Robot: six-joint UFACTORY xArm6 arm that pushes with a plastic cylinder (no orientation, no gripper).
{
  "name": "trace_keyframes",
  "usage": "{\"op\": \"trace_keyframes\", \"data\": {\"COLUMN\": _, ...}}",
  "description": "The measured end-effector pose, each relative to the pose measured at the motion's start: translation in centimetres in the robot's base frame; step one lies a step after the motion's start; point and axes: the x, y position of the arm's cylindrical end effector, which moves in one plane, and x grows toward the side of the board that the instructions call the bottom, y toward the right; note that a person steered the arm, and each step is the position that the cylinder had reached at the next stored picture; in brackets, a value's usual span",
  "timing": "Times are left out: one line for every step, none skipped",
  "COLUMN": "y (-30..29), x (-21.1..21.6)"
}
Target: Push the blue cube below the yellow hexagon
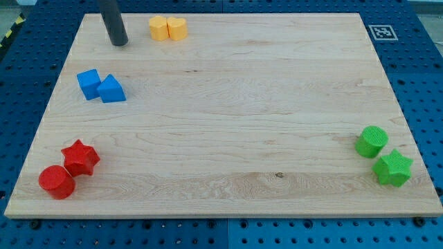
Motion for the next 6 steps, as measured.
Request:
{"op": "trace_keyframes", "data": {"y": 0.0, "x": 0.0}}
{"op": "trace_keyframes", "data": {"y": -1.9, "x": 0.1}}
{"op": "trace_keyframes", "data": {"y": -6.8, "x": 1.3}}
{"op": "trace_keyframes", "data": {"y": -8.9, "x": 4.6}}
{"op": "trace_keyframes", "data": {"y": -7.9, "x": 9.6}}
{"op": "trace_keyframes", "data": {"y": -5.2, "x": 13.8}}
